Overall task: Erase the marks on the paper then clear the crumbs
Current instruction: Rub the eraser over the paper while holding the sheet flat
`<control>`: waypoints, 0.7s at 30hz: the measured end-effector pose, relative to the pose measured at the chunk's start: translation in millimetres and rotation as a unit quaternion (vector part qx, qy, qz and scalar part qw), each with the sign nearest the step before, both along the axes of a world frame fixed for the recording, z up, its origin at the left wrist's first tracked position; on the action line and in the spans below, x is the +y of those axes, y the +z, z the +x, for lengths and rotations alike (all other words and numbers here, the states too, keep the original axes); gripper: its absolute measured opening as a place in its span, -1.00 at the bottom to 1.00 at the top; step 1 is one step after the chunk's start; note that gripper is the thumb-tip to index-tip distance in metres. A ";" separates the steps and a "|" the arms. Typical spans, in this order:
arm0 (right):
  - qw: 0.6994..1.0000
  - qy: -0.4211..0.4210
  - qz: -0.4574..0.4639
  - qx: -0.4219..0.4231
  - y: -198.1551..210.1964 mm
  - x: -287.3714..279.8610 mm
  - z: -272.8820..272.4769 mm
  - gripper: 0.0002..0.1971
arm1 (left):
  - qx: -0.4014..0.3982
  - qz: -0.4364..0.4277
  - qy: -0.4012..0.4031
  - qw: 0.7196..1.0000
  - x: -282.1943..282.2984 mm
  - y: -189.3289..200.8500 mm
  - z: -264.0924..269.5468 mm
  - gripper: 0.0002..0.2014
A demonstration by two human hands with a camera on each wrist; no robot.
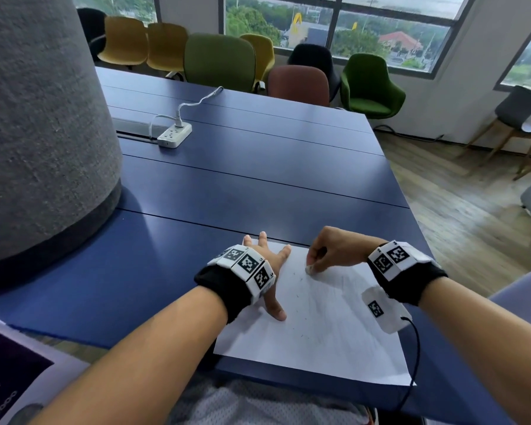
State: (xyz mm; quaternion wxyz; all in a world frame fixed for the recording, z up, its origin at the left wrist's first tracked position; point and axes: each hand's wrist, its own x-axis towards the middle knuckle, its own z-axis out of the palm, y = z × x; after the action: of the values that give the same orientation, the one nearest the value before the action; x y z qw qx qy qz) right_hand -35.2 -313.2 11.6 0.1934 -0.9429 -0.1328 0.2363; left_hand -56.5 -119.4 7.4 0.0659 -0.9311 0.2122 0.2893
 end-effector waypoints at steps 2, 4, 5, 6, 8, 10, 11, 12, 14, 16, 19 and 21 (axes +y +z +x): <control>0.998 -0.030 0.005 -0.054 -2.9 -0.7 2.4 -0.94 | 0.002 -0.003 0.000 1.000 0.2 -0.7 0.8 0.43; 0.997 -0.039 0.011 -0.063 -5.5 -1.2 1.6 -0.93 | 0.003 -0.005 0.001 1.000 0.5 -1.7 1.4 0.43; 0.999 -0.024 0.012 -0.039 -5.5 -1.7 0.3 -0.93 | 0.003 -0.004 0.003 1.000 0.2 -1.4 1.0 0.43; 1.000 -0.002 0.007 0.001 -3.9 -1.1 -1.0 -0.93 | 0.003 -0.002 0.004 1.000 0.5 -0.6 0.3 0.42; 0.999 0.012 -0.008 0.035 -0.9 -0.6 -1.9 -0.90 | 0.002 0.002 0.003 1.000 -0.5 0.5 -1.0 0.42; 0.999 -0.020 -0.006 -0.024 -3.3 -1.7 0.8 -0.91 | 0.001 0.000 0.002 1.000 -0.7 0.8 -1.1 0.42; 0.998 -0.037 -0.002 -0.052 -5.1 -1.7 0.8 -0.90 | 0.001 -0.002 0.002 1.000 -0.7 0.2 -0.7 0.42; 0.997 -0.044 0.004 -0.057 -6.2 -2.0 -0.4 -0.90 | 0.002 -0.003 0.003 1.000 -0.4 0.0 -0.7 0.42; 1.000 -0.018 0.003 -0.008 -6.0 -2.1 -4.7 -0.90 | 0.001 -0.002 0.003 1.000 -0.1 0.6 -1.4 0.41; 0.999 0.005 -0.007 0.038 -2.7 -2.1 -9.0 -0.89 | -0.004 0.002 0.000 1.000 -0.3 1.6 -2.5 0.41; 0.998 -0.049 0.011 -0.037 -5.5 -5.6 -8.7 -0.90 | 0.001 0.000 0.000 1.000 -0.6 1.1 -1.6 0.42; 0.996 -0.067 0.038 -0.035 -7.7 -6.1 -12.3 -0.89 | 0.004 -0.001 0.001 1.000 -0.5 0.2 -0.7 0.42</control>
State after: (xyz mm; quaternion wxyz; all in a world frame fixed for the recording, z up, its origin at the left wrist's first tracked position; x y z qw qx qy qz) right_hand -47.5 -319.4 4.0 0.2397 -0.9494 -0.0843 0.1845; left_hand -57.1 -119.9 7.6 0.0639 -0.9301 0.2122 0.2930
